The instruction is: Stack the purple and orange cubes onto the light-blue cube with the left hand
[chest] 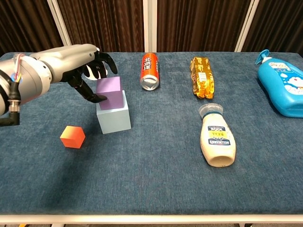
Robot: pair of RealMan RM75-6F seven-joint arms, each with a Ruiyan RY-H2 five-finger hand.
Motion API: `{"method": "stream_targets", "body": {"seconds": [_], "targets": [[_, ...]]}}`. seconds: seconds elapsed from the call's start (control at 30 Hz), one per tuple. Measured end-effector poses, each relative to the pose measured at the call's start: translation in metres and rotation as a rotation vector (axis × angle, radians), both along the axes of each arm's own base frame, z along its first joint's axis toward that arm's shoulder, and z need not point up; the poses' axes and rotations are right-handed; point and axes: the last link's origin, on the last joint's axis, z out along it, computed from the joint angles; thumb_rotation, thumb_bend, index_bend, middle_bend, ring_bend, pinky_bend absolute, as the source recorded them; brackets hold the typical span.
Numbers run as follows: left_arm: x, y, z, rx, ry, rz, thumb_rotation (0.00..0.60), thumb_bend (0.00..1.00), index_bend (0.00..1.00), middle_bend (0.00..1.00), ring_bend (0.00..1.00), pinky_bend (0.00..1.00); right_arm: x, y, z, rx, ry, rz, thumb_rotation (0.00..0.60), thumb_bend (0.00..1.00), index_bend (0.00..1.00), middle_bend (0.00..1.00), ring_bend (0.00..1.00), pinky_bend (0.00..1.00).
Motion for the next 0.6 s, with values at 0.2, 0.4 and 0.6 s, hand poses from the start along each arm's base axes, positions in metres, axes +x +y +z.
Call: {"method": "stream_targets", "body": {"seconds": [0.2,0.4,0.6], "targets": [[0.000,-0.001,0.001,-0.009,-0.033,0.007,0.600,0.19,0.25,0.49,0.33,0.30,0.000,0.000,-0.001,0.002,0.001,0.000,0.600,0.23,0.04,0.11,0.00,0.00],[0.006,-0.003,0.007,-0.002,-0.088,-0.008,0.600,0.09,0.18,0.37,0.27,0.26,0.000,0.000,-0.001,0.002,0.002,0.002,0.600,0.23,0.04,0.11,0.00,0.00],[0.006,-0.004,0.021,0.034,-0.117,-0.009,0.600,0.07,0.18,0.34,0.25,0.25,0.000,0.001,-0.001,0.004,0.004,0.001,0.600,0.23,0.04,0.11,0.00,0.00]]}}
